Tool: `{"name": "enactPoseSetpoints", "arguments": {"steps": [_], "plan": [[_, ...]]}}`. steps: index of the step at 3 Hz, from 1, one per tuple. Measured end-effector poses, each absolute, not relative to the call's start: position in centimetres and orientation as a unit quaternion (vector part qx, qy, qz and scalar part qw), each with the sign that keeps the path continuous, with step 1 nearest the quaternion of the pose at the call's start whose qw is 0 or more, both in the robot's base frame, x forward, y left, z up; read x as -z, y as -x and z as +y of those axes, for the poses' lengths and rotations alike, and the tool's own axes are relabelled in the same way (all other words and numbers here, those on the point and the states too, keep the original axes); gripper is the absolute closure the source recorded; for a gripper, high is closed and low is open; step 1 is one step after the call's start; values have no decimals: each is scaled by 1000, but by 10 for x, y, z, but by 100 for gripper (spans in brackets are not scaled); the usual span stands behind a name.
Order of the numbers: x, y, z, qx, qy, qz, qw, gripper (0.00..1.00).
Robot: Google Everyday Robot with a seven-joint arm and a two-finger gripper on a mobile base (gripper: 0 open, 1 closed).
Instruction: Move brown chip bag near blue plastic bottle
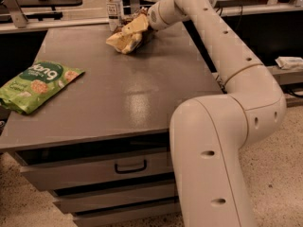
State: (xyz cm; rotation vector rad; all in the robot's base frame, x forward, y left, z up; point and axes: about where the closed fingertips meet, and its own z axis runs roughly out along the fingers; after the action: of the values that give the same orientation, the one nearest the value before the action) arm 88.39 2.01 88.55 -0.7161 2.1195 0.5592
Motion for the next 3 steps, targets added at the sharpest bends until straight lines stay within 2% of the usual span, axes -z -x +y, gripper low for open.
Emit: {"name": "enactPoseSetpoints", "arguments": {"steps": [2,3], "plan": [[-903,-884,2,-211,287,834,421,0],[-939,-870,-36,-198,302,817,450,0]]}}
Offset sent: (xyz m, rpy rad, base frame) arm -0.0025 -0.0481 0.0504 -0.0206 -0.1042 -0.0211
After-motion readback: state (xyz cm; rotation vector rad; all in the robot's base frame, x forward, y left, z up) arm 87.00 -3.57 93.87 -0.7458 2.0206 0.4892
